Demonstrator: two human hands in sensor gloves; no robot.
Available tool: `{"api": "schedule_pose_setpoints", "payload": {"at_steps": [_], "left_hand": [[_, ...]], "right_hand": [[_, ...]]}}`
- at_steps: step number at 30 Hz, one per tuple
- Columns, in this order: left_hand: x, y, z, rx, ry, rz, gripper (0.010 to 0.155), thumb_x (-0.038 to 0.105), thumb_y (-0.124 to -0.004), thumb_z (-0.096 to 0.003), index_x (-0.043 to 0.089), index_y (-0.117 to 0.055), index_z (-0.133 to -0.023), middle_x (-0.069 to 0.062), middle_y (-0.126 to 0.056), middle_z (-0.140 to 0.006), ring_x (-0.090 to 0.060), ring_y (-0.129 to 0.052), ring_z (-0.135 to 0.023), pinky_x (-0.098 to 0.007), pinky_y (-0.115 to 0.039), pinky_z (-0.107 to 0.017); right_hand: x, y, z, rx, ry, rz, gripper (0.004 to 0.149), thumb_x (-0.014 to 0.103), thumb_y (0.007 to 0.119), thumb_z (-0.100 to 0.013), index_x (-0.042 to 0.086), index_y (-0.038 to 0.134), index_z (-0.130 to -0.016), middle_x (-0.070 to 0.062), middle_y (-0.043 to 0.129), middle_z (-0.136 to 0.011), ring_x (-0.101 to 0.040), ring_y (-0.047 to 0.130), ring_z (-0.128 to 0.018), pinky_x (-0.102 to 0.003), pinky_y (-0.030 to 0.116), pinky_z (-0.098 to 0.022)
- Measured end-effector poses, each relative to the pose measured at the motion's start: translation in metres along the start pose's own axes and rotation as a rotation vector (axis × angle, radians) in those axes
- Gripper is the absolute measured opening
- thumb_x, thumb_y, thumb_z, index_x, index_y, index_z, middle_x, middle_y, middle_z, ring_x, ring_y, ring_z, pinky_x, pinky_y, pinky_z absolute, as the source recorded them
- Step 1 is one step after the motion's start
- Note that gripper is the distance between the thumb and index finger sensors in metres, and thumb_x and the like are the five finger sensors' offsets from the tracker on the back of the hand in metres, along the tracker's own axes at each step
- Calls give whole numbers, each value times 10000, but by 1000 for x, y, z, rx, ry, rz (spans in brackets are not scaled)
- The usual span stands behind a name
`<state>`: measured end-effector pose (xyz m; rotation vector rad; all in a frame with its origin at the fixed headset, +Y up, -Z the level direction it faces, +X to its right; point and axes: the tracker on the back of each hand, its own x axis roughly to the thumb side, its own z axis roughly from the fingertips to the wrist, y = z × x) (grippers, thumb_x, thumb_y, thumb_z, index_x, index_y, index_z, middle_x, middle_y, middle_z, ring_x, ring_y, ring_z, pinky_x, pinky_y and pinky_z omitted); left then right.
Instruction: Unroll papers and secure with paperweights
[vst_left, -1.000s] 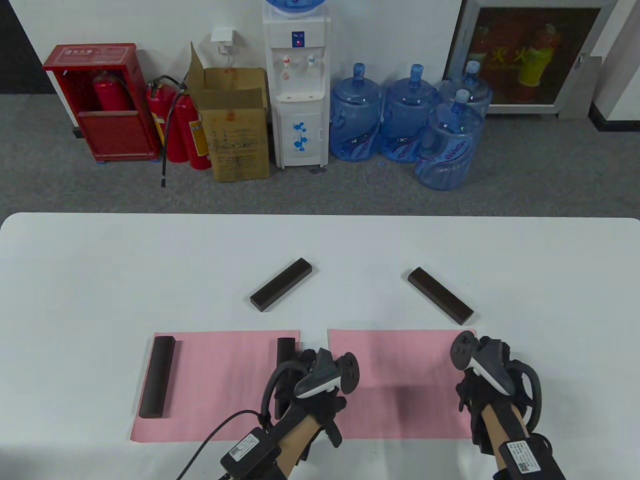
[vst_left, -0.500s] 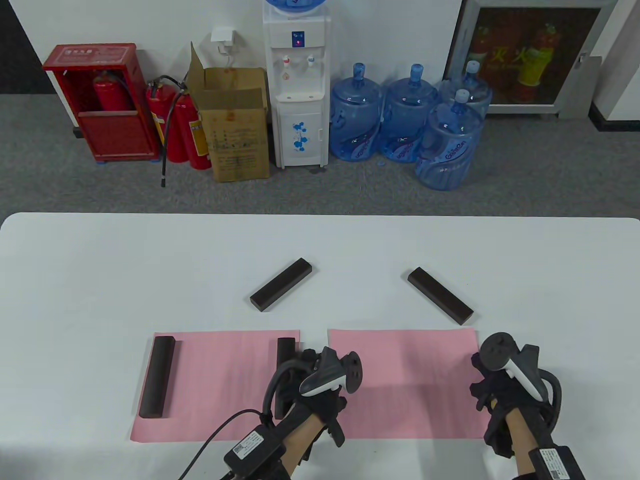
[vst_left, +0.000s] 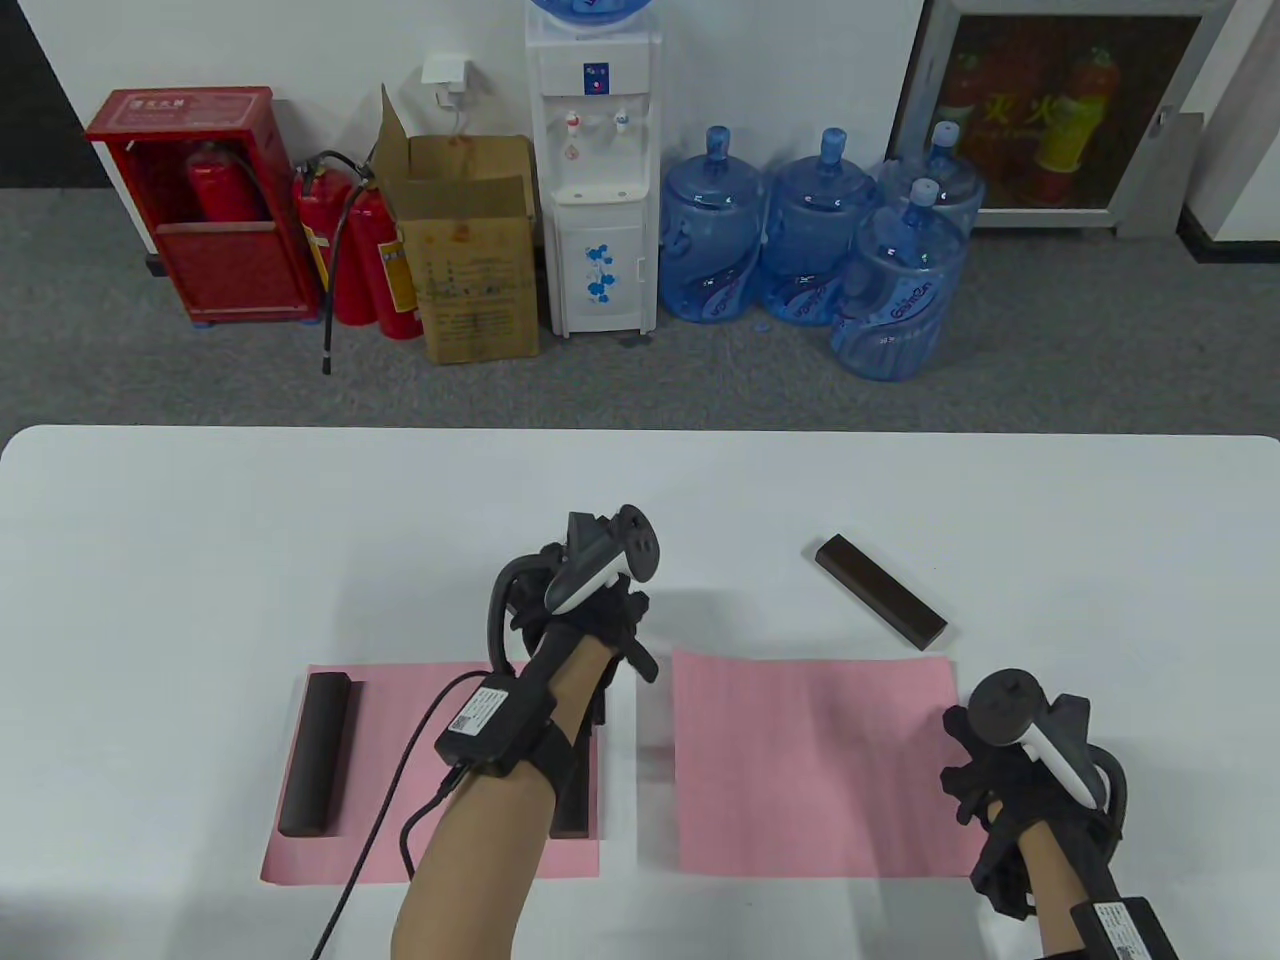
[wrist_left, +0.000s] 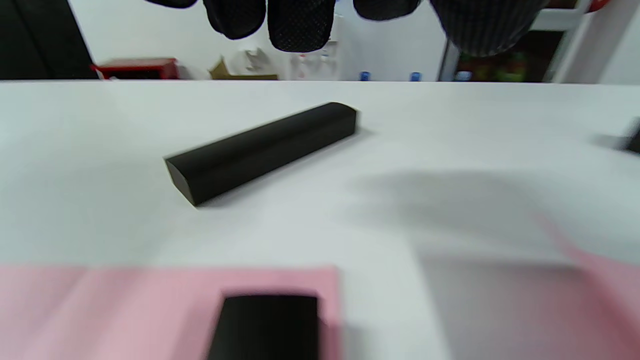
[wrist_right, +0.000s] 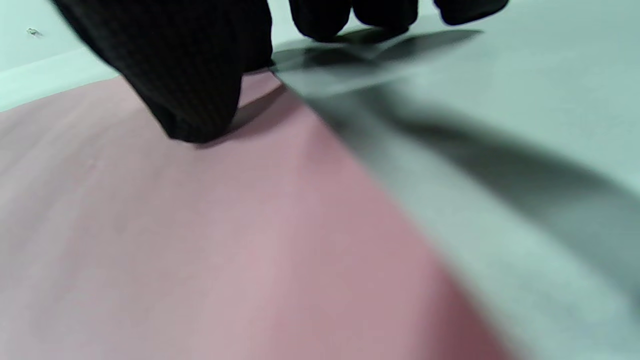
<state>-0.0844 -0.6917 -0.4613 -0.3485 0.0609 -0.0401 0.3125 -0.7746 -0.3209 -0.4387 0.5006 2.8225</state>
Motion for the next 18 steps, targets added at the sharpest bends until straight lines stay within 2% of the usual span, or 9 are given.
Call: {"api": "schedule_pose_setpoints", "payload": {"at_steps": [5, 8, 11, 12, 18], "left_hand": [[-13, -23, -48, -41, 101, -59, 771, 529, -693, -495, 401, -251, -1114, -56, -462, -1243, -440, -515, -1118, -642, -462, -774], [-19, -32, -67, -42, 128, -92, 781, 517, -707, -490, 401, -245, -1109, -50, -483, -1237, -435, -557, -1107, -637, -496, -763], [-22, -36, -77, -50, 123, -101, 777, 499, -735, -484, 396, -289, -1112, -75, -548, -1217, -422, -630, -1076, -628, -533, -745], [-22, -37, -79, -59, 120, -113, 774, 491, -744, -484, 388, -304, -1112, -43, -624, -1186, -408, -680, -1050, -623, -540, -741], [-20, -41, -85, -4, 49, -193, 779, 428, -795, -471, 347, -354, -1107, -75, -726, -1084, -347, -843, -891, -592, -598, -708]], "right_hand": [[-1, 0, -1, -10, 4, 0, 642, 371, 878, -402, 317, 653, -1001, -81, 355, -1125, -411, 389, -1057, -633, 419, -747], [-1, 0, -1, -9, 3, -2, 642, 369, 879, -402, 314, 653, -1001, -82, 356, -1125, -412, 388, -1057, -634, 417, -746], [-1, 0, -1, -8, 1, 0, 645, 369, 880, -400, 312, 654, -1001, -83, 359, -1125, -415, 391, -1056, -634, 418, -746], [-1, 0, -1, -8, 1, -1, 644, 369, 881, -401, 311, 655, -1001, -85, 360, -1125, -413, 392, -1057, -634, 418, -747], [-1, 0, -1, -7, -2, -5, 644, 367, 882, -401, 310, 654, -1001, -85, 361, -1125, -417, 391, -1055, -634, 417, -747]]}}
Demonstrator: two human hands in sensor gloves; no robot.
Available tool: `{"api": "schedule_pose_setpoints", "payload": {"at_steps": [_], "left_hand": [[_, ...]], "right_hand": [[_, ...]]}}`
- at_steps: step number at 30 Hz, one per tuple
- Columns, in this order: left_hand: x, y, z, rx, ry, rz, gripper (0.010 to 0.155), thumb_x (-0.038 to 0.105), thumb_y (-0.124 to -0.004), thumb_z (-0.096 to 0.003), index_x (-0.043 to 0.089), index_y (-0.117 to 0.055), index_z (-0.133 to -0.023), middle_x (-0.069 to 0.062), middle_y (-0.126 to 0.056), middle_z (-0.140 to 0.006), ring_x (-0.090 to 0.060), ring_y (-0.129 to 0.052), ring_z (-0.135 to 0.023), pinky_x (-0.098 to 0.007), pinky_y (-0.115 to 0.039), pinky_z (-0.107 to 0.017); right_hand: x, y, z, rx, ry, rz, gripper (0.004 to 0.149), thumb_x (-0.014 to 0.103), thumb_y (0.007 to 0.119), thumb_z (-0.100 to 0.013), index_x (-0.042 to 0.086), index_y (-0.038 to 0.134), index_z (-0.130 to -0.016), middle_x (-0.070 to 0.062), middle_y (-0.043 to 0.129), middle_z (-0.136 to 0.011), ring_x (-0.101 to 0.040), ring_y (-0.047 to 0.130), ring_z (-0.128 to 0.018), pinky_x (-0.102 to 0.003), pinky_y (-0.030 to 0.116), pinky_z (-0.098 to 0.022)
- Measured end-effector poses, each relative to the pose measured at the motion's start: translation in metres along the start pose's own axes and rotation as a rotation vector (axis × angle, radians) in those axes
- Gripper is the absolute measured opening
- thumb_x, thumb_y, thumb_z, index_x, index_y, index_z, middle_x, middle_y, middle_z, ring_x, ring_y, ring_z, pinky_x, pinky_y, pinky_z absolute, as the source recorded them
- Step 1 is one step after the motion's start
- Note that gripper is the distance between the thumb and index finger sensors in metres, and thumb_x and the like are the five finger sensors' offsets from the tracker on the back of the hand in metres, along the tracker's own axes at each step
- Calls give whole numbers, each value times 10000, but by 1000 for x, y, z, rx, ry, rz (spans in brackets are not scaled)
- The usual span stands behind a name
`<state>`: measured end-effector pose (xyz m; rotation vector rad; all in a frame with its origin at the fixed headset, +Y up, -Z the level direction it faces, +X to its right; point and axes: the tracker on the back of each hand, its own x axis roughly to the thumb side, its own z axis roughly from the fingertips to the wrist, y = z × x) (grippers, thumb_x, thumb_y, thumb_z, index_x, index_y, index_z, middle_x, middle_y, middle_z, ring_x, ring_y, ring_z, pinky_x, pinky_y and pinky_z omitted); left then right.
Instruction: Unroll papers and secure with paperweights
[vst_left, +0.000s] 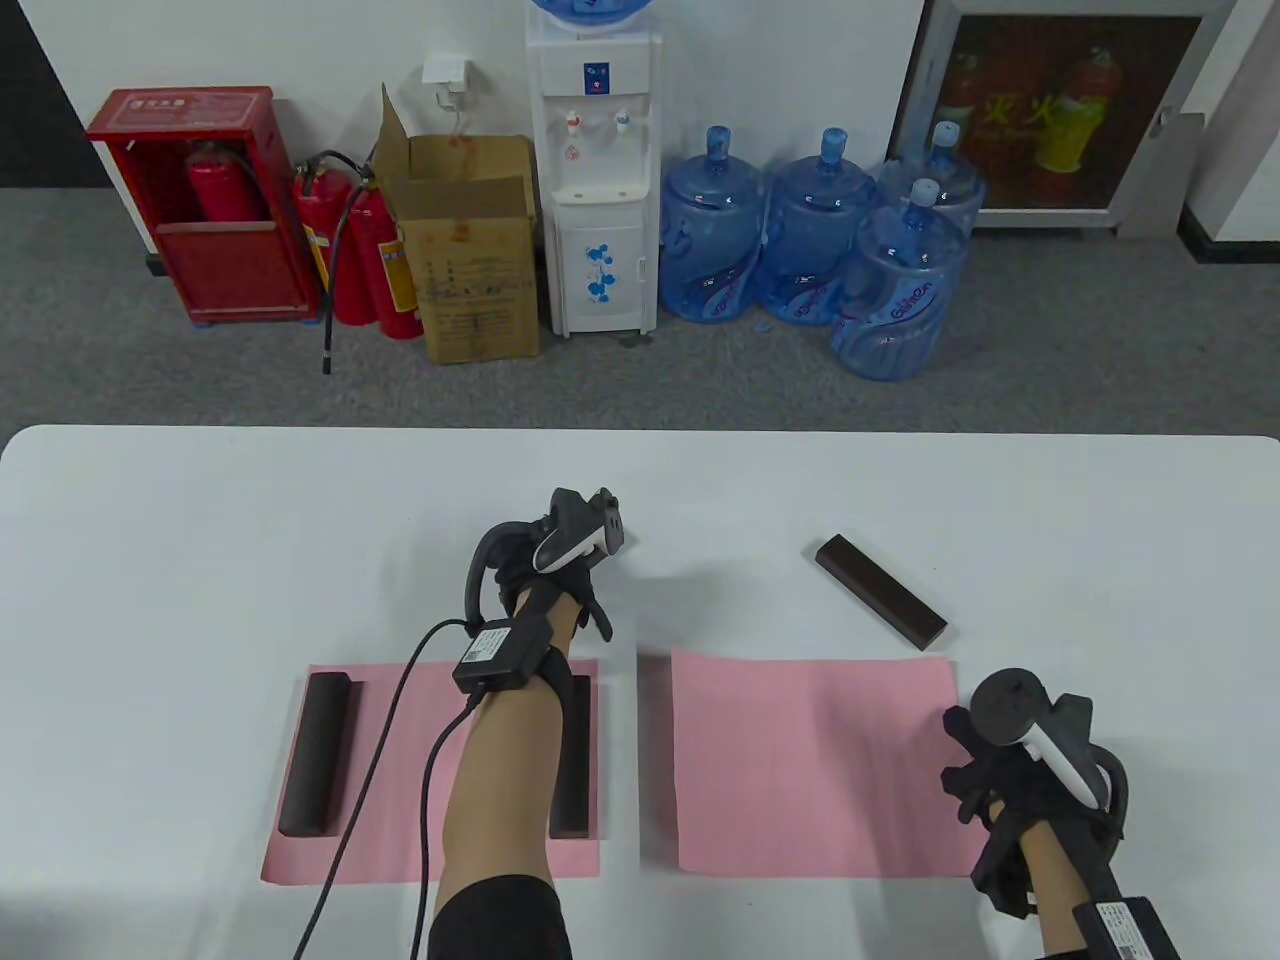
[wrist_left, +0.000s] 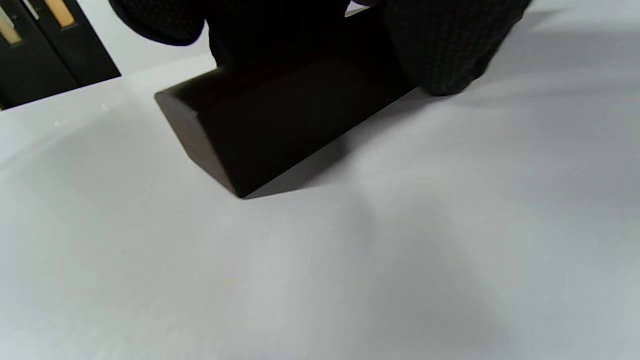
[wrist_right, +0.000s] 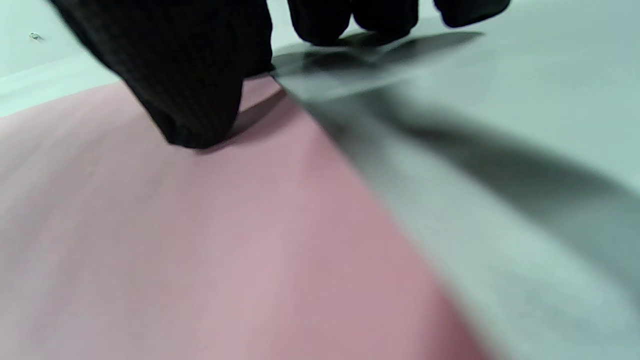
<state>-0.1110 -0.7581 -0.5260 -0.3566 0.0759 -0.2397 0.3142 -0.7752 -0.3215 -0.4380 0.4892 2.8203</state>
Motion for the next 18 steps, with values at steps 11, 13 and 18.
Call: {"api": "schedule_pose_setpoints", "payload": {"at_steps": [11, 13, 18], "left_hand": [[-19, 28, 40, 159, -51, 126, 707, 483, -695, -496, 638, -225, -1000, -150, -763, -996, -289, -973, -673, -556, -716, -613], [-25, 43, 60, 188, -90, 173, 639, 502, -670, -499, 659, -303, -998, -158, -754, -984, -266, -986, -639, -544, -737, -599], [-30, 68, 119, 283, -202, 281, 575, 517, -665, -500, 637, -442, -1017, -166, -797, -950, -241, -1019, -596, -520, -778, -578]], "right_hand": [[0, 0, 0, -2, -3, -2, 643, 364, 880, -402, 305, 654, -1001, -89, 361, -1123, -419, 390, -1053, -635, 418, -746], [0, 0, 0, -2, -5, -2, 643, 365, 881, -401, 305, 655, -1000, -89, 363, -1122, -420, 392, -1052, -635, 418, -745], [0, 0, 0, -3, -5, -5, 643, 367, 881, -400, 307, 656, -1000, -87, 364, -1122, -416, 391, -1054, -634, 418, -746]]}}
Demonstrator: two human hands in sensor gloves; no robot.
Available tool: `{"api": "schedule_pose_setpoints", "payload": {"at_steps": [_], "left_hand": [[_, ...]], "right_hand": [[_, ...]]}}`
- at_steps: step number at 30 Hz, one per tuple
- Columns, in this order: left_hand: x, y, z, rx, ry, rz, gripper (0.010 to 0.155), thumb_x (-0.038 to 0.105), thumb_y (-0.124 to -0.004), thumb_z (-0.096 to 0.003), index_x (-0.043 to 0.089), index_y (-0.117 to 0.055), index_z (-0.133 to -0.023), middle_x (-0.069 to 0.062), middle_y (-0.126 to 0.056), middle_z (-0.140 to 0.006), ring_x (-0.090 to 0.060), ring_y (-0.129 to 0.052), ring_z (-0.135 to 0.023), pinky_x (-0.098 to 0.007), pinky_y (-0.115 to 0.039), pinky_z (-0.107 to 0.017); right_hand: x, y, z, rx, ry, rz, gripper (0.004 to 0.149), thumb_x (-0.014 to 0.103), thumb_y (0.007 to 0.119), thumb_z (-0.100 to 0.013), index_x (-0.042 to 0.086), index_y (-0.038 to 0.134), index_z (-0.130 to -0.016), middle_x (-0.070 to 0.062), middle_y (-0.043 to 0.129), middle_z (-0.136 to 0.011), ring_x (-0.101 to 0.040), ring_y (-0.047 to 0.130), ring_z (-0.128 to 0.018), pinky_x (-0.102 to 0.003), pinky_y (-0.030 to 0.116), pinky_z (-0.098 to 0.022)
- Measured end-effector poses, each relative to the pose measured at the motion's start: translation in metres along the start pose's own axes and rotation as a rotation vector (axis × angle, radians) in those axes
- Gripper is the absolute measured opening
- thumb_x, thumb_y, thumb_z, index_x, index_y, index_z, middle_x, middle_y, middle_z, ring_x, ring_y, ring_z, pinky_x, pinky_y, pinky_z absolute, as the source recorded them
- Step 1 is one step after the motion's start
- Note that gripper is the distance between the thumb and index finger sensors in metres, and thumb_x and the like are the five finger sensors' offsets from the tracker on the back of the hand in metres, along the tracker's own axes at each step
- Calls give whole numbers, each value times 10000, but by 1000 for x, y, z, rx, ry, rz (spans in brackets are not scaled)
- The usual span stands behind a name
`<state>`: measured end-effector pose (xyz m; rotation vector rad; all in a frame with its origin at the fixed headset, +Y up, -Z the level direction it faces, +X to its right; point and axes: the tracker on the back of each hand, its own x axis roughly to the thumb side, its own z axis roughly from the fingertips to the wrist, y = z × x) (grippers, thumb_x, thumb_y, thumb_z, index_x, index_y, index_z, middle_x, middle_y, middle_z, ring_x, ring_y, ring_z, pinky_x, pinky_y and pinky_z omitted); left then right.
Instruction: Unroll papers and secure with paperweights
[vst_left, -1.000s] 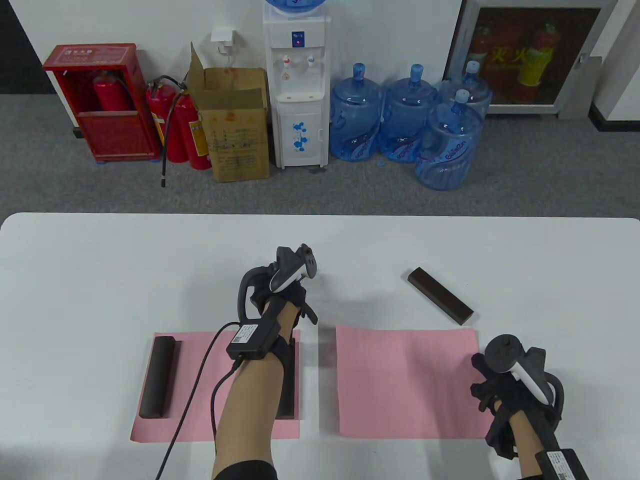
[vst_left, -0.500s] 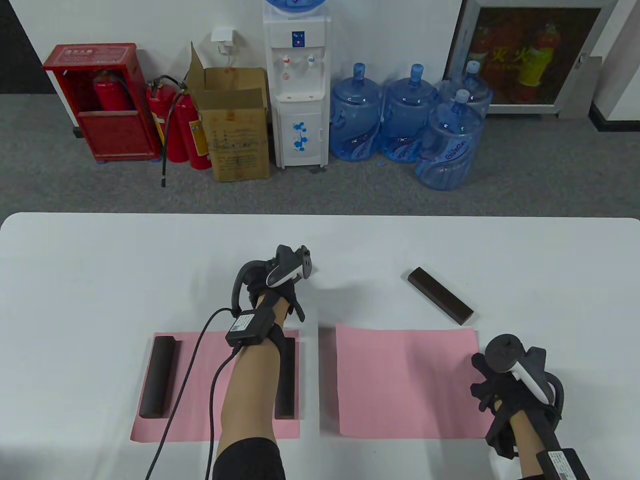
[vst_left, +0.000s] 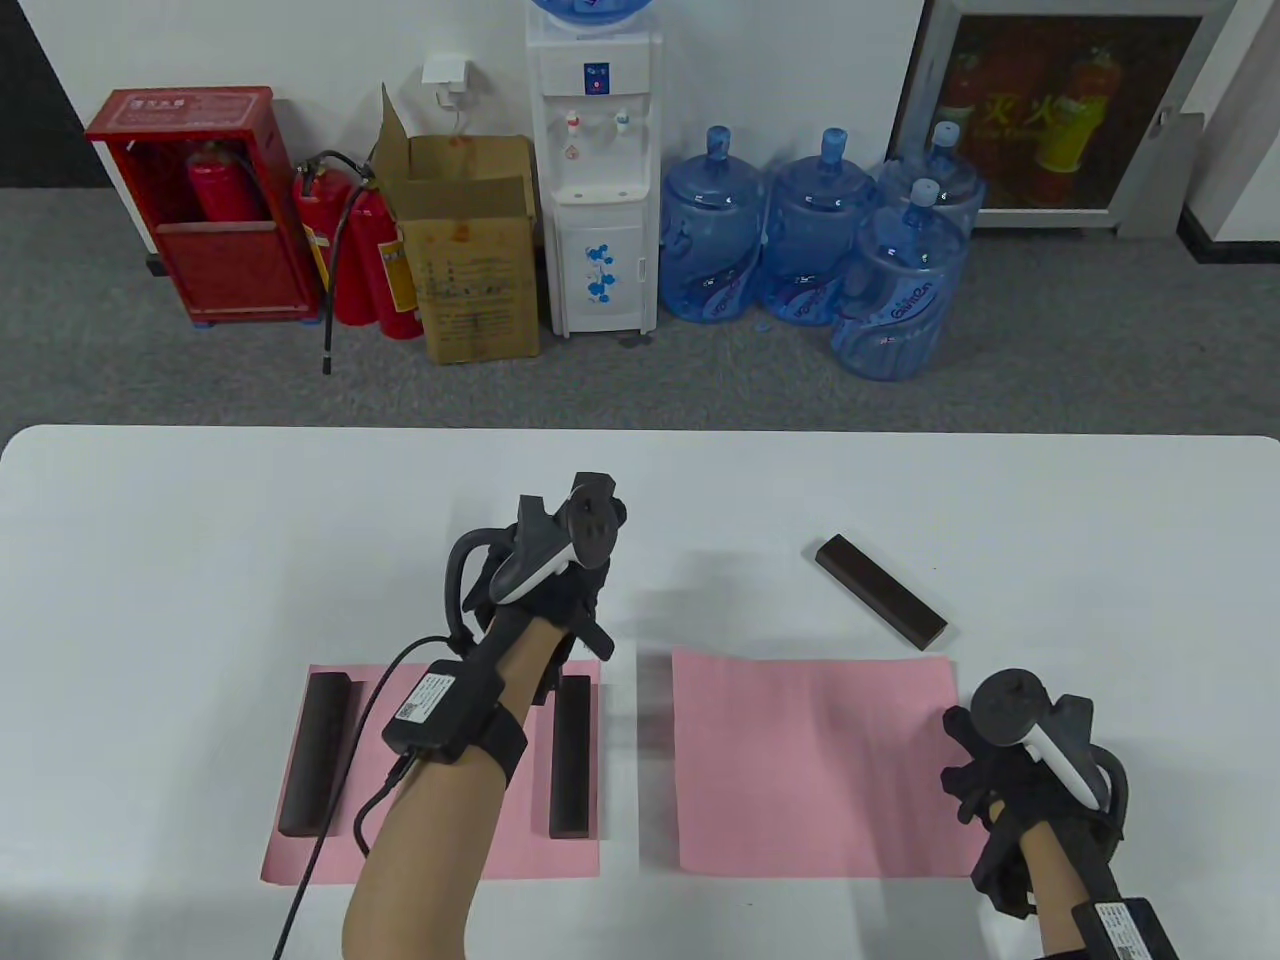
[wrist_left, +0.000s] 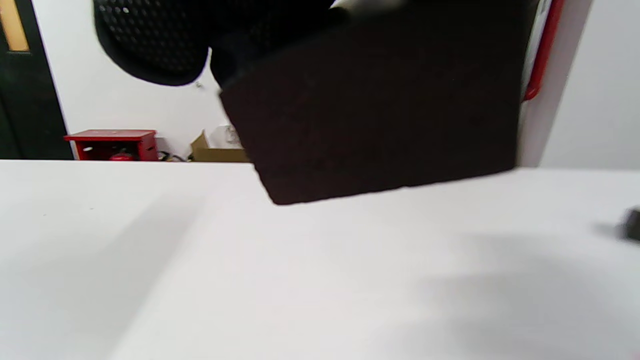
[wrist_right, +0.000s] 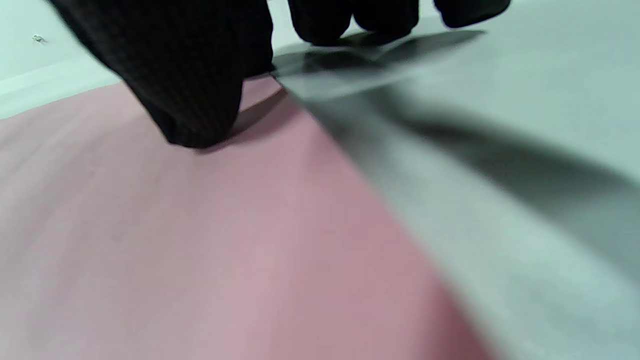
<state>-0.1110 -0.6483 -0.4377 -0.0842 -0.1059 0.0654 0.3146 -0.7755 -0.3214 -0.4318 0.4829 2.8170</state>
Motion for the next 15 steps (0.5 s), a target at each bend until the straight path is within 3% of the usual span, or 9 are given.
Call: {"api": "schedule_pose_setpoints", "payload": {"at_steps": [6, 15], "left_hand": [[31, 5, 45, 53, -118, 72, 596, 566, -713, -473, 579, -517, -1035, -156, -890, -889, -274, -1047, -558, -537, -789, -554], [99, -41, 72, -92, -131, 25, 603, 608, -698, -465, 530, -559, -1047, -156, -951, -798, -254, -1033, -431, -528, -802, -501]], "right_hand": [[0, 0, 0, 2, -2, -6, 643, 363, 882, -400, 304, 656, -999, -90, 365, -1122, -421, 390, -1050, -620, 448, -740], [0, 0, 0, 1, -6, -4, 644, 364, 876, -403, 303, 651, -1002, -90, 361, -1122, -420, 386, -1052, -625, 437, -743]]}}
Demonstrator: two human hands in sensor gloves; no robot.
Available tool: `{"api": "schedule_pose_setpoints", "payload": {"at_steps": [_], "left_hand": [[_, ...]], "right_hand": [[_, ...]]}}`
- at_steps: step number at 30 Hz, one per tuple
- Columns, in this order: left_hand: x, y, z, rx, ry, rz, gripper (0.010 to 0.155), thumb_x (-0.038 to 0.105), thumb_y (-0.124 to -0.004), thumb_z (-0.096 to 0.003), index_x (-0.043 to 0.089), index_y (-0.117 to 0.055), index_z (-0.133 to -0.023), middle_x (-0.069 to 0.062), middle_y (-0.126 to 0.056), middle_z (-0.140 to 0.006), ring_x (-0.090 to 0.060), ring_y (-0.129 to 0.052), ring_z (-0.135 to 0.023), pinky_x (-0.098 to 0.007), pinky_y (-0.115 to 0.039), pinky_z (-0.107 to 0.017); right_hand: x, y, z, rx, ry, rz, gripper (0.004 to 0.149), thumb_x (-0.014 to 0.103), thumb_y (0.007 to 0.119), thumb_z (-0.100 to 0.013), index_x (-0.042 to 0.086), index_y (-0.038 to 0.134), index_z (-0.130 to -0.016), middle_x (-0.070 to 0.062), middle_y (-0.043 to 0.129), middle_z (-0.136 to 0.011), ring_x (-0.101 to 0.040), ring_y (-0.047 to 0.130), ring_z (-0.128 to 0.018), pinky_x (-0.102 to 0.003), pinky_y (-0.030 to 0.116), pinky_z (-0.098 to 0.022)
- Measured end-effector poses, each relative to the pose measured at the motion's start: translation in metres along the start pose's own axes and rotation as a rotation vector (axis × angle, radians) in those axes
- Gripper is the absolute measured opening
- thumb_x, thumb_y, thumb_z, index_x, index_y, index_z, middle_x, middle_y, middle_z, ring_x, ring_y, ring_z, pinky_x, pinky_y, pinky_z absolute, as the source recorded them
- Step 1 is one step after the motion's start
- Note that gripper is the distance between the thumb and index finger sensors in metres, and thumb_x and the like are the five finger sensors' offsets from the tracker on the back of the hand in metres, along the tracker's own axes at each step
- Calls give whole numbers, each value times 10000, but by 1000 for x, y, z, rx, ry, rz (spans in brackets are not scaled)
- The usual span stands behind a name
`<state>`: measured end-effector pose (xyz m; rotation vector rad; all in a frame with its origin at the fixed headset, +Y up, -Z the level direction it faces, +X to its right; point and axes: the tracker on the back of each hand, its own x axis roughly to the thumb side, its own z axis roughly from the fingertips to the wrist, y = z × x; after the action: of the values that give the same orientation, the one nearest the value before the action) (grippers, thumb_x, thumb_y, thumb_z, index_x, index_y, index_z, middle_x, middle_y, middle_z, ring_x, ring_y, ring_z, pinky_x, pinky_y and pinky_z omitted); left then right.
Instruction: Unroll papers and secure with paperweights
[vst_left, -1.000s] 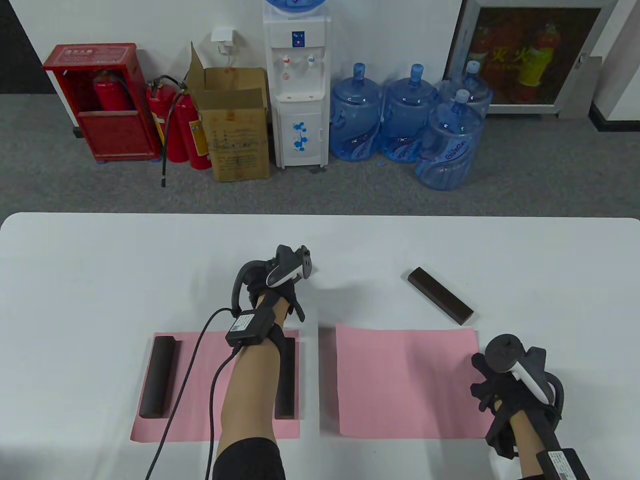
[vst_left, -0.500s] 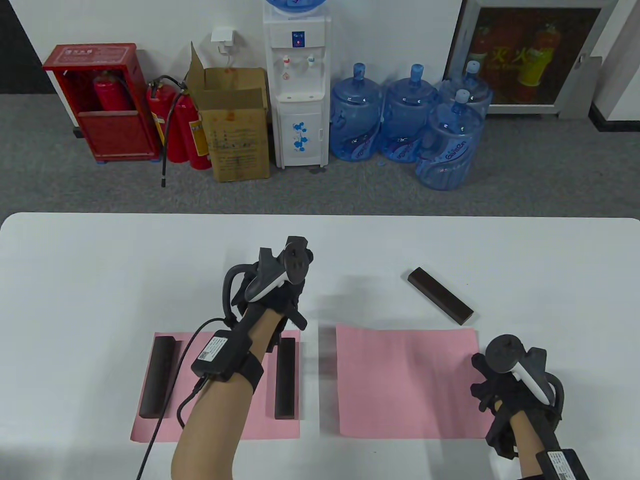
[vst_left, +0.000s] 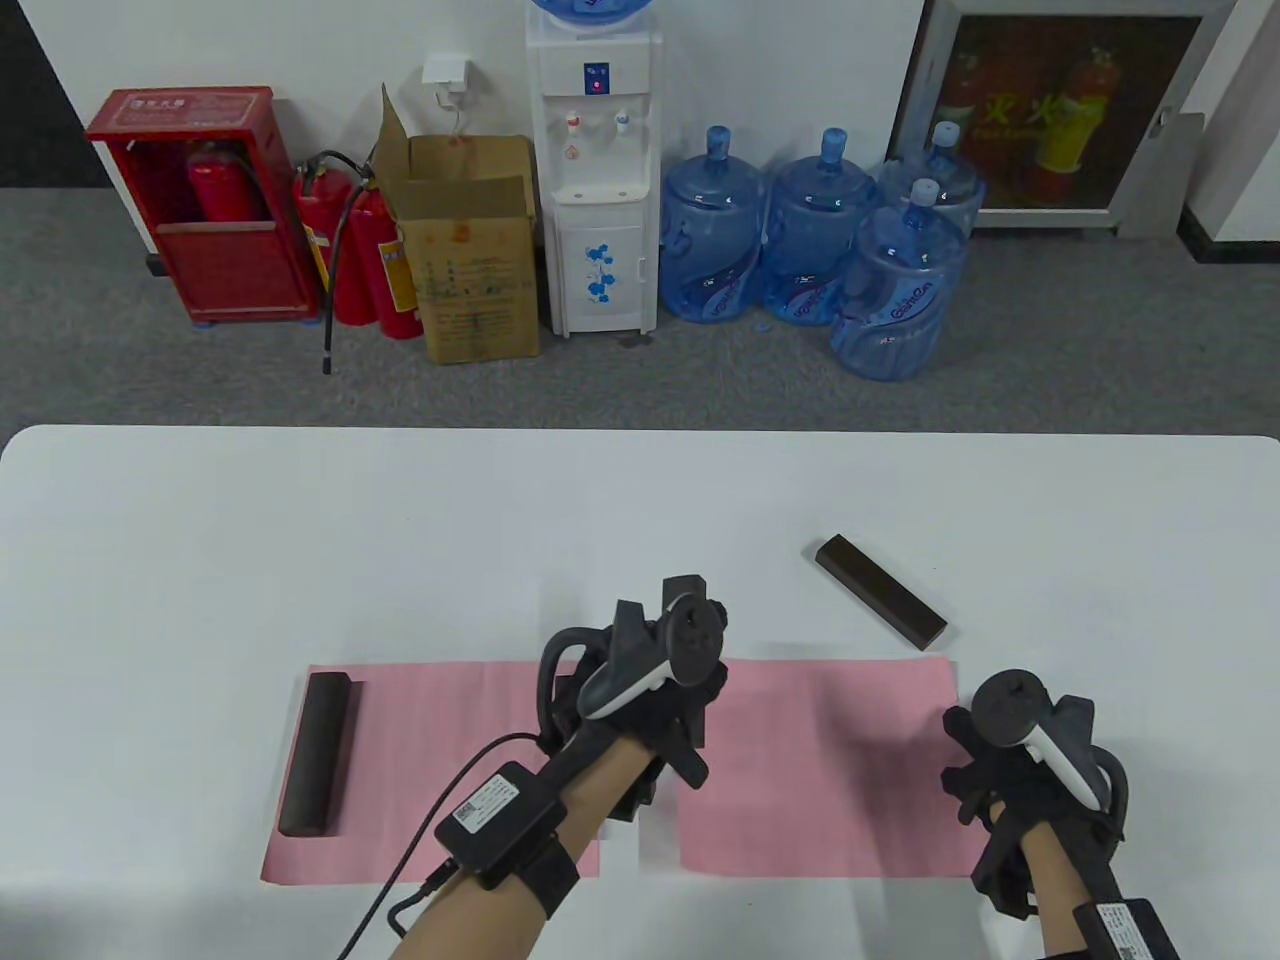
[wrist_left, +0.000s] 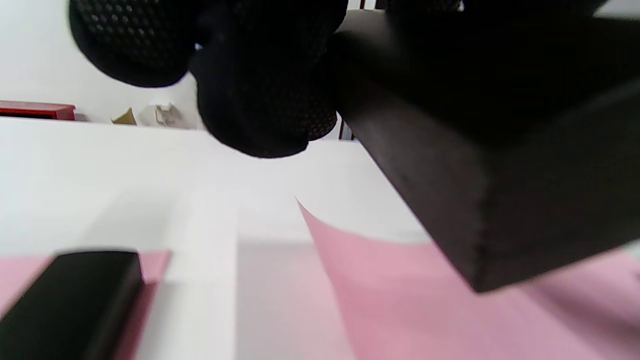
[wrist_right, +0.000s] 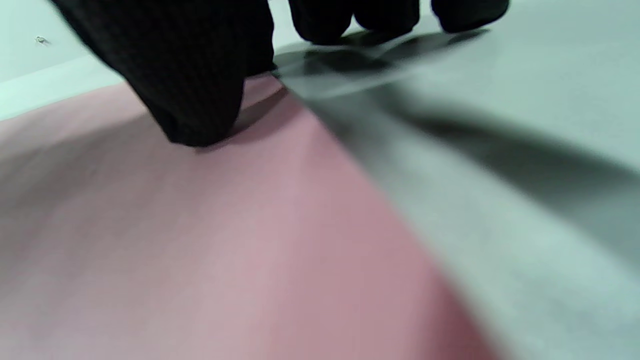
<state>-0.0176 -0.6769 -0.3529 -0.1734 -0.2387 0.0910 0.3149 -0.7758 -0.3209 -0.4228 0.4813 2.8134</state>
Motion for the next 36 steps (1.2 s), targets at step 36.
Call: {"api": "schedule_pose_setpoints", "payload": {"at_steps": [36], "left_hand": [[-35, -22, 35, -32, 58, -300, 697, 647, -620, -468, 500, -356, -1096, -128, -733, -1090, -332, -913, -817, -581, -673, -656]], "right_hand": [[0, 1, 0, -4, -9, 5, 644, 364, 871, -403, 294, 649, -1003, -95, 364, -1120, -424, 393, -1048, -627, 440, -740]]}}
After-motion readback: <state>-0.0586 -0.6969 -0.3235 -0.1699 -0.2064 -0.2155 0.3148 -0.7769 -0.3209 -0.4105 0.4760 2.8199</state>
